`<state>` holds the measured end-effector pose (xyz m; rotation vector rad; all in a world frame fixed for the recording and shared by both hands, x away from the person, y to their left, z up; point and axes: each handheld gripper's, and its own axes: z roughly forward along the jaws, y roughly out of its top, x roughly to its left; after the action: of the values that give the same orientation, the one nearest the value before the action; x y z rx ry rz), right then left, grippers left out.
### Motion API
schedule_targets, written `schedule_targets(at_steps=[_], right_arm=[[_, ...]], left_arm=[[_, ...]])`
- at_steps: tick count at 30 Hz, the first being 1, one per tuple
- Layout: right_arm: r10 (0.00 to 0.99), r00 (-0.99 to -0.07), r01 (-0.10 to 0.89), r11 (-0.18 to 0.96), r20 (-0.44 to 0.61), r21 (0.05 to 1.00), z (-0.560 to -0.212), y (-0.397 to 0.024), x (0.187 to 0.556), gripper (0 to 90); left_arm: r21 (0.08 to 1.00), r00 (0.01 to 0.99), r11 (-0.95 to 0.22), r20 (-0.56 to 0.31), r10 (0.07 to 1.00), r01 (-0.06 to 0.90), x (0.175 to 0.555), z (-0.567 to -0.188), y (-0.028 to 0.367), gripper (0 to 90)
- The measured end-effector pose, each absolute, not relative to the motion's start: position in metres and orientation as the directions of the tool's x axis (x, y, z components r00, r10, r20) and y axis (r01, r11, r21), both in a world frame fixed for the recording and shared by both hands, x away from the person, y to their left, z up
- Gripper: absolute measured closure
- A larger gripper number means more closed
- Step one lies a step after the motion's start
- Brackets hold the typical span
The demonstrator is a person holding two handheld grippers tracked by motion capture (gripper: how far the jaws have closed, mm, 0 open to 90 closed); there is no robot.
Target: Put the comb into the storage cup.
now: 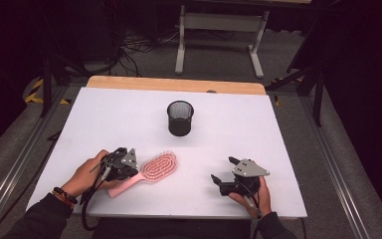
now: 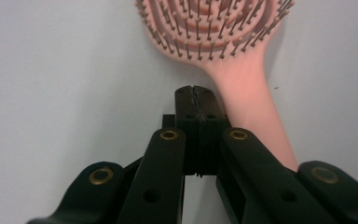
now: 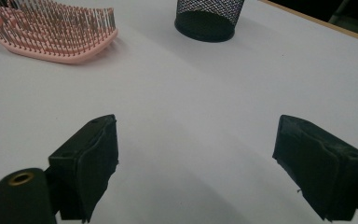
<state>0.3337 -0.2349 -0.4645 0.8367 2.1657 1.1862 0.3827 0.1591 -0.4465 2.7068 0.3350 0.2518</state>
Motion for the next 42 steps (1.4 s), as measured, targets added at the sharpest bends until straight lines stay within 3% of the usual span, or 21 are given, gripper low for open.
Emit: schedule_targets(at_steps=[11,19,27,32,34,42], right_arm=[[0.727,-0.669,0.263,0.422,-0.151,0.867,-0.464,-0.235,0.334,14.5],[0.736,-0.658,0.255,0.416,-0.159,0.873,-0.463,-0.237,0.333,13.7],[0.75,-0.638,0.219,0.395,-0.175,0.892,-0.456,-0.242,0.329,13.6],[0.761,-0.6,0.127,0.394,-0.246,0.91,-0.446,-0.24,0.319,14.2],[0.76,-0.598,0.114,0.397,-0.256,0.911,-0.444,-0.239,0.318,14.2],[0.761,-0.588,0.095,0.399,-0.272,0.912,-0.441,-0.238,0.315,14.3]], left_arm=[[0.443,0.953,-0.875,0.125,0.277,0.196,0.378,-0.448,0.158,89.0],[0.599,0.906,-0.766,0.153,0.394,0.233,0.376,-0.439,0.185,81.6],[0.738,0.844,-0.65,0.222,0.488,0.181,0.358,-0.429,0.205,63.9],[0.786,0.822,-0.603,0.25,0.511,0.136,0.348,-0.431,0.211,47.8],[0.794,0.821,-0.594,0.251,0.514,0.129,0.347,-0.433,0.212,45.3],[0.843,0.825,-0.52,0.194,0.531,0.136,0.338,-0.439,0.219,15.0]])
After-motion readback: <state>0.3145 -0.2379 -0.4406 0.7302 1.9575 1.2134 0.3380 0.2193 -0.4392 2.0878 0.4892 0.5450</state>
